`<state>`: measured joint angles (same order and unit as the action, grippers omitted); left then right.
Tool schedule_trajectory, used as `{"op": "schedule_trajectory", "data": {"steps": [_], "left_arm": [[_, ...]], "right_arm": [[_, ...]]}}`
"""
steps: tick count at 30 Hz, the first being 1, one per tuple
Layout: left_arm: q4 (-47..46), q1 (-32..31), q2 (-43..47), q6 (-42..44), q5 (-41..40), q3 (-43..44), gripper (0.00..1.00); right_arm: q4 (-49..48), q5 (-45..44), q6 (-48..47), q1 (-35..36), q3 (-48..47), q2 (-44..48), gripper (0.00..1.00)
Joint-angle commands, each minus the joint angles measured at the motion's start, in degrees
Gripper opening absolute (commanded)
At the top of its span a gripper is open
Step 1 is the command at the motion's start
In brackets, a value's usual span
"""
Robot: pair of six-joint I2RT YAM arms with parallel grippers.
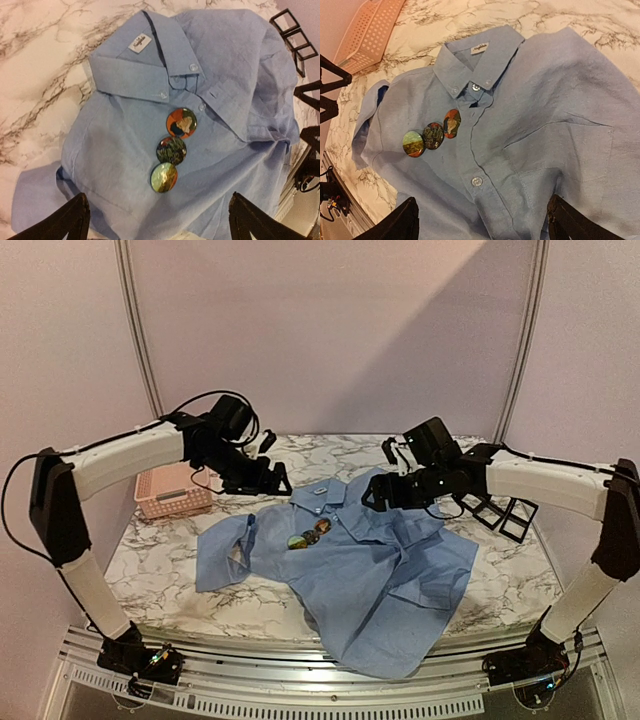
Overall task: Remove the brooch from the garment
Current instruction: Adjust the flattened clothing at the center of the board, then smooth out the flattened clothing at the center of the board.
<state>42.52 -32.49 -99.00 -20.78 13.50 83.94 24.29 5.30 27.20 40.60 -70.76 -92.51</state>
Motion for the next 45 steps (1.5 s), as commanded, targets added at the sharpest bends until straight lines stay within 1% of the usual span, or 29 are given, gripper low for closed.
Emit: {"op": "schedule_trajectory", "data": {"steps": [1, 5, 7, 11, 15, 17, 21, 25, 26, 27, 30, 32, 33, 34, 36, 39, 41, 43, 44, 45], "left_arm": [[5.44, 0.5, -8.88, 4.4, 0.68, 7.44, 0.97], [3.68, 0.5, -15.8, 3.45, -0.18, 13.19, 0.97], [3.12, 0.41, -18.93, 3.29, -0.87, 15.52, 0.98], [3.0, 0.45, -24.07, 3.3, -3.39, 19.5, 0.98], [2.37, 0.49, -27.43, 3.48, -5.16, 22.8, 0.98], [2.5, 0.5, -28.93, 3.36, -5.88, 24.17, 0.97], [0.83, 0.51, -30.91, 2.73, -5.45, 24.33, 0.89], [0.1, 0.58, -32.73, 2.62, -5.33, 25.41, 0.74], [0.04, 0.58, -33.35, 2.63, -5.77, 25.85, 0.72], [0.16, 0.59, -33.93, 2.6, -5.96, 26.51, 0.71], [0.33, 0.59, -35.41, 2.54, -6.66, 28.11, 0.71], [0.07, 0.59, -36.08, 2.5, -7.21, 28.58, 0.7], [0.09, 0.59, -36.54, 2.37, -7.47, 28.93, 0.68], [0.22, 0.59, -36.99, 2.18, -7.58, 29.3, 0.63], [0.22, 0.59, -37.57, 1.81, -7.79, 29.8, 0.5], [-0.26, 0.61, -37.76, 1.3, -8.51, 29.67, 0.25], [-0.77, 0.79, -37.7, 1.08, -8.93, 29.07, 0.15], [-0.91, 1.36, -37.43, 0.42, -9.23, 28.56, 0.03], [-1.19, 1.94, -36.91, -0.13, -9.16, 28.04, 0.0], [-2.03, 2.51, -36.17, -0.64, -8.86, 27.08, 0.0]], "right_arm": [[-4.1, -0.41, 5.41, 0.2, -2.22, -4.99, 0.89], [-6.31, -1.87, 9.21, 0.11, -3.51, -8.58, 0.92], [-6.72, -2.85, 10.67, 0.04, -4.33, -9.93, 0.93], [-6.75, -4.95, 12.51, -0.19, -5.08, -12.1, 0.92], [-7.16, -8.7, 13.31, -0.59, -5.0, -13.53, 0.89], [-7.51, -9.13, 13.13, -0.74, -5.09, -14.16, 0.85], [-9.05, -9.25, 13.31, -1.03, -4.84, -14.95, 0.73], [-10.66, -8.96, 13.57, -1.12, -4.82, -16.2, 0.64], [-11.0, -8.76, 13.66, -1.17, -4.82, -16.56, 0.62], [-11.31, -8.48, 13.71, -1.15, -4.9, -16.89, 0.6], [-12.24, -7.57, 13.67, -1.14, -4.78, -17.9, 0.47], [-12.64, -7.29, 13.52, -1.14, -4.79, -18.5, 0.41], [-12.87, -7.32, 13.41, -1.16, -4.75, -18.71, 0.37], [-13.15, -7.32, 13.34, -1.15, -4.67, -18.91, 0.34], [-13.74, -7.48, 13.03, -1.18, -4.36, -19.02, 0.28], [-14.68, -7.39, 12.73, -1.36, -3.91, -19.02, 0.15], [-15.15, -7.01, 12.57, -1.48, -3.86, -19.11, 0.08], [-15.97, -6.81, 12.19, -1.76, -3.77, -19.19, 0.02], [-16.32, -6.73, 12.11, -1.94, -3.73, -19.2, 0.0], [-16.77, -6.81, 11.96, -2.15, -3.69, -19.16, 0.0]]}}
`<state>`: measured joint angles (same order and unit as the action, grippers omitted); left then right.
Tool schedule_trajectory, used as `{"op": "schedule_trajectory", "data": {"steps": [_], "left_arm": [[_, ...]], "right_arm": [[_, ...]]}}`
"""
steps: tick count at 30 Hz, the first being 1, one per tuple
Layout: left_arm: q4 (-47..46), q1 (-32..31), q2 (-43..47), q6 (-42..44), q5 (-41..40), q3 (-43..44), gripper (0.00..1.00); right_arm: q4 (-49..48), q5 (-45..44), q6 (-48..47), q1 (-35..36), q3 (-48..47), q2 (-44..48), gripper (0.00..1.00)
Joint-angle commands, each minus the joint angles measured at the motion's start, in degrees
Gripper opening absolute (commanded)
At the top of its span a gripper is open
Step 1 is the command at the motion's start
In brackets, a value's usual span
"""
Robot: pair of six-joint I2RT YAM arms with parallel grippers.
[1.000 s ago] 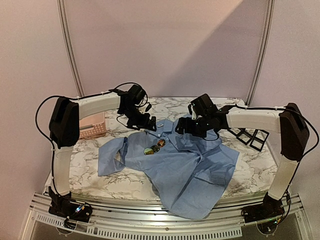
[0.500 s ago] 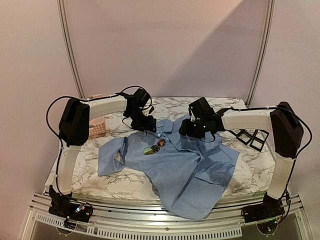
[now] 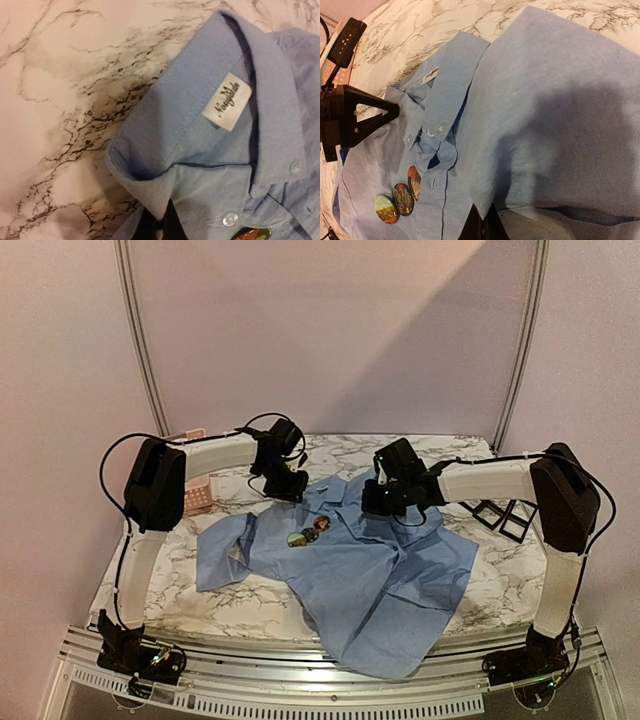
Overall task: Remove the brooch from the garment
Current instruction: Smooth out the flattened clothing at the center of the board.
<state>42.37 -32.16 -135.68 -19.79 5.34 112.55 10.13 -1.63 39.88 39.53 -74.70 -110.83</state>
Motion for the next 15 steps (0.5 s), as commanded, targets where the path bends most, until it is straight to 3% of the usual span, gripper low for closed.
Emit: {"op": "schedule_trajectory", "data": {"steps": [1, 9, 13, 15], "left_arm": [[-3.2, 2.87, 1.56, -2.2, -0.35, -2.69, 0.0], [-9.92, 7.38, 6.14, -4.47, 5.14, -6.07, 0.0], [-8.56, 7.45, 6.38, -3.61, 6.08, -5.81, 0.18], [-7.65, 7.44, 7.85, -2.82, 6.24, -6.05, 0.34]], "right_arm": [[-3.11, 0.02, -0.95, -1.37, 0.33, -0.85, 0.0], [-4.38, 0.64, -6.97, -4.22, -2.12, -3.37, 0.01], [-3.74, 3.78, -12.43, -4.34, -4.61, -3.15, 0.3], [-3.34, 4.27, -14.25, -4.31, -4.55, -1.7, 0.48]]}}
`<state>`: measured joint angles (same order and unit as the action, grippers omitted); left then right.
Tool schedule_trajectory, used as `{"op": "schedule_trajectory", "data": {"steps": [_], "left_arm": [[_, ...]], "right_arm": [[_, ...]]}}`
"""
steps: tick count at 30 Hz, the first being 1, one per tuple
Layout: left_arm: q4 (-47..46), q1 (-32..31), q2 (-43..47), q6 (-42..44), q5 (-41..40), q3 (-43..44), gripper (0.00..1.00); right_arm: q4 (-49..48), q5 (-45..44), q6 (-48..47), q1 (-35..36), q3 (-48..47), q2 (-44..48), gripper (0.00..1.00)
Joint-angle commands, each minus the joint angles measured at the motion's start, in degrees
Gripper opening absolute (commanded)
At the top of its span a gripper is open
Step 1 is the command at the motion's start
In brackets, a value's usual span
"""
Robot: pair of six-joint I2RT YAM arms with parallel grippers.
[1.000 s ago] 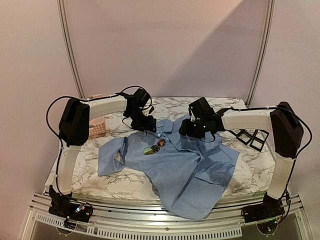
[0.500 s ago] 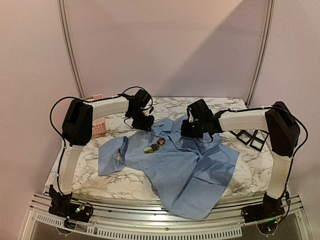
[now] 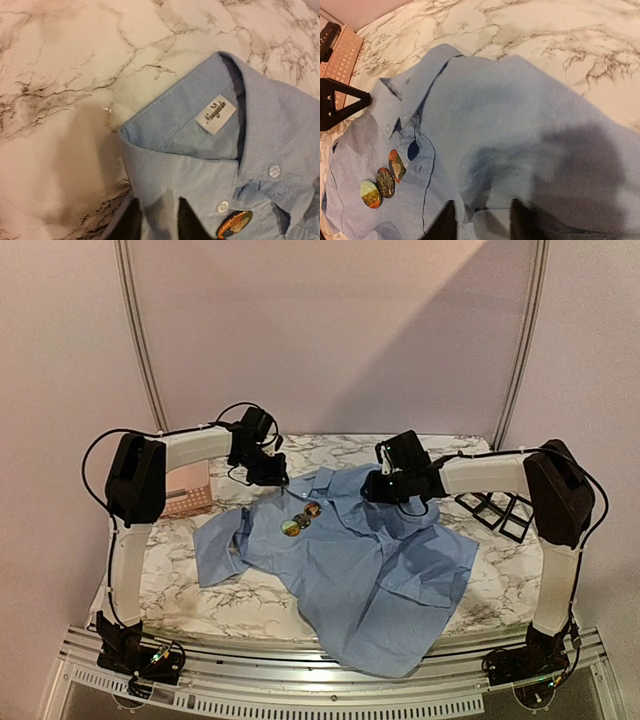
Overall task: Remove the brooch from the garment
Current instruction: Smooth out the flattened clothing at the center of the board.
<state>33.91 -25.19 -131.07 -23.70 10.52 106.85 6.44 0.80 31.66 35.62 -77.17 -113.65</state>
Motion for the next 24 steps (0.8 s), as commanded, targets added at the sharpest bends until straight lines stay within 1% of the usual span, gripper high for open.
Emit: {"op": "schedule_trajectory", "data": {"steps": [1, 3, 4, 5, 7, 13, 15, 17, 20, 24], "left_arm": [[1.33, 0.42, 4.37, 1.5, 0.82, -0.5, 0.46], [2.2, 0.49, 7.52, 2.29, -0.52, -1.93, 0.7], [2.33, 0.47, 9.36, 2.68, -1.06, -3.21, 0.77], [2.2, 0.49, 12.11, 2.86, -1.21, -4.87, 0.81], [1.47, 0.48, 16.02, 3.17, -0.63, -9.91, 0.86], [-1.59, 0.42, 24.45, 3.96, 3.56, -23.73, 0.88], [-4.74, 0.11, 27.18, 5.58, 6.84, -28.18, 0.88], [-8.22, -0.58, 29.7, 6.55, 8.01, -32.14, 0.88], [-8.16, -1.32, 30.37, 7.19, 6.58, -33.16, 0.88], [-3.84, -1.47, 28.67, 5.25, 4.68, -31.51, 0.88]], "right_arm": [[1.01, 1.66, -7.51, -0.31, -1.71, 1.86, 0.55], [2.0, 1.35, -9.02, 0.1, -0.91, 4.21, 0.64], [2.64, 1.4, -10.64, 0.59, -0.66, 5.42, 0.67], [3.51, 0.99, -11.7, 1.34, -0.57, 6.23, 0.68], [4.91, 1.02, -14.21, 3.05, -0.76, 8.19, 0.7], [4.81, 7.05, -13.73, 8.1, -2.17, 8.61, 0.69], [4.71, 8.27, -13.1, 9.65, -3.77, 7.32, 0.67], [4.3, 10.05, -12.05, 10.73, -5.22, 5.23, 0.66], [3.53, 13.58, -10.02, 11.33, -7.34, 1.9, 0.64], [3.74, 13.64, -9.92, 12.83, -10.63, -2.16, 0.62]]}}
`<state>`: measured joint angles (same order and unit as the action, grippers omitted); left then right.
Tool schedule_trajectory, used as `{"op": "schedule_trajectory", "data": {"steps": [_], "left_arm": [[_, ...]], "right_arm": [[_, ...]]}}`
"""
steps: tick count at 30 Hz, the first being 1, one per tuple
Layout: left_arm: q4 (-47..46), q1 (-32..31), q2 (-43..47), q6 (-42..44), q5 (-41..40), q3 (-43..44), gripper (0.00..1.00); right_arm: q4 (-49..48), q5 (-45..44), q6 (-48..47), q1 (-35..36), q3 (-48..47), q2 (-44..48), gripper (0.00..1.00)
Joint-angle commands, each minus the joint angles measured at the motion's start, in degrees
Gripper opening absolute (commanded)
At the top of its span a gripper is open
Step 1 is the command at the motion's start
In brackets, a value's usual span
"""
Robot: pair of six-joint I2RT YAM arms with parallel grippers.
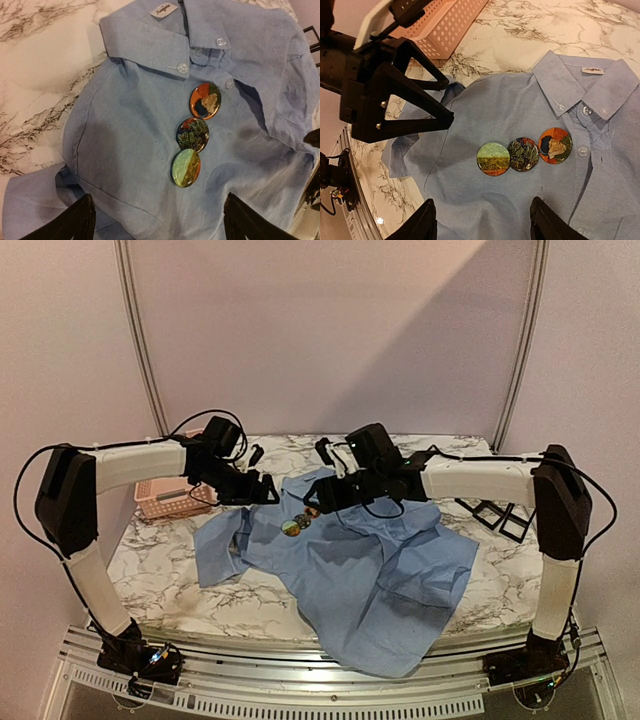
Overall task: Remove the brooch from the garment
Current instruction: Smooth out the flattened clothing at the center of the board, then pick up the flattened clothing from the center of the board.
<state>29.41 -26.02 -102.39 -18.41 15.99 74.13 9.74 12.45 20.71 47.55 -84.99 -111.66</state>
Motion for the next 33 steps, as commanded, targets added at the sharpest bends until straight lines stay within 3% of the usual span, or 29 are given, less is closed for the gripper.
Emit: {"op": "schedule_trajectory", "data": {"steps": [1, 6, 11, 21, 24, 31, 33], "left_arm": [[1.39, -0.87, -0.03, -0.26, -1.49, 1.08, 0.88], [5.31, -1.6, -0.35, 0.64, -5.62, 0.96, 0.88], [5.82, -1.7, -3.41, 0.21, -2.62, 1.42, 0.86], [5.08, -2.28, -7.21, -1.03, 1.06, 0.93, 0.66], [4.6, -2.37, -7.59, -1.31, 2.37, 0.85, 0.53], [2.87, -2.37, -7.19, -0.71, 7.07, 0.56, 0.05], [1.17, -2.37, -5.53, -0.61, 8.51, -0.1, 0.0]], "right_arm": [[0.42, 1.75, 0.97, 1.14, -3.33, -5.17, 0.61], [-0.28, 0.5, 1.43, 1.65, -4.76, -8.6, 0.6], [-0.2, 0.03, 0.9, 1.97, -6.41, -10.83, 0.56], [-1.55, -0.58, 1.49, 2.37, -6.51, -11.92, 0.49], [-1.86, -0.88, 1.14, 2.43, -6.43, -11.96, 0.48], [-2.52, -1.01, -0.46, 3.23, -5.72, -11.63, 0.46], [-3.66, -0.65, -0.58, 3.36, -4.93, -11.03, 0.46]]}}
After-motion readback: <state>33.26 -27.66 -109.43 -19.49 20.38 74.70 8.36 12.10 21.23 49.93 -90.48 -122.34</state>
